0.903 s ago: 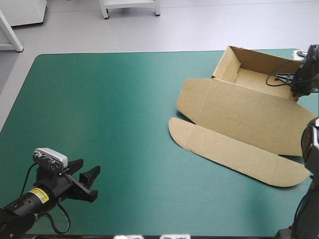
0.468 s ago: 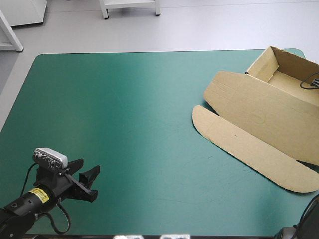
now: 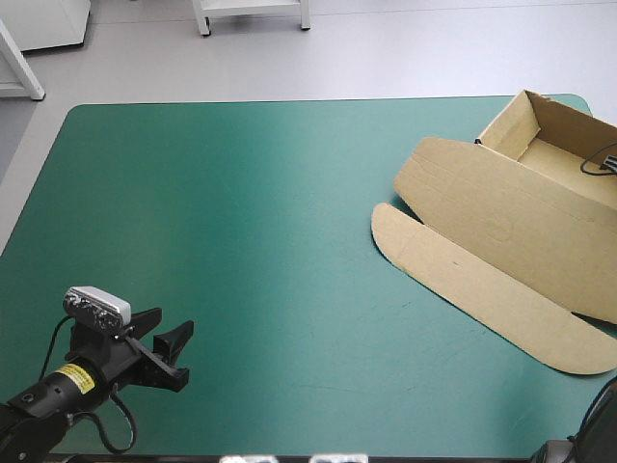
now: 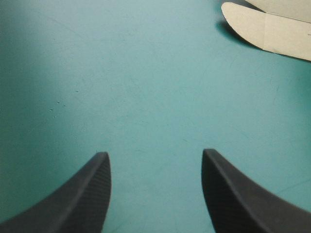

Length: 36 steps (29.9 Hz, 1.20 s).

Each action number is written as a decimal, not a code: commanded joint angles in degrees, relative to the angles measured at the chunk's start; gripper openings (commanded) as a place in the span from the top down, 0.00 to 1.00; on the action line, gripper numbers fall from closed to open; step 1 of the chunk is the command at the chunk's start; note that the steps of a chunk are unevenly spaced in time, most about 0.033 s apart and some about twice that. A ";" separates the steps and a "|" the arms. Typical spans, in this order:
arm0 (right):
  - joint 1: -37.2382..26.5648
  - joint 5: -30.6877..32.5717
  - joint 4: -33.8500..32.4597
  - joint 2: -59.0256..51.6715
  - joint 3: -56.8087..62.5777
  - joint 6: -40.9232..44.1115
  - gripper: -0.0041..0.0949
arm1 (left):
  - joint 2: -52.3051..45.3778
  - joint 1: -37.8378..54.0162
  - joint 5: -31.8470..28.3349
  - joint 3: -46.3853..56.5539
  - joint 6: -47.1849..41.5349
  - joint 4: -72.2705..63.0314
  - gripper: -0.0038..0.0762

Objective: Fold the box

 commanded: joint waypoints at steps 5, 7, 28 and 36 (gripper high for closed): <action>-0.38 -0.63 -1.07 -3.83 -1.15 0.41 0.47 | 0.23 -0.27 -3.42 -1.55 -0.14 -0.79 0.45; -0.38 -0.85 -1.17 -4.09 -1.15 0.41 0.33 | 0.23 -0.27 -3.42 -1.55 -0.14 -0.79 0.45; 1.53 0.61 21.20 -24.24 1.70 -11.43 0.39 | 0.23 -0.27 -3.65 -1.55 1.94 -0.55 0.47; 18.10 -3.15 21.19 -37.39 13.76 -13.86 0.40 | 0.14 -0.27 -4.38 -1.55 3.10 -0.99 0.56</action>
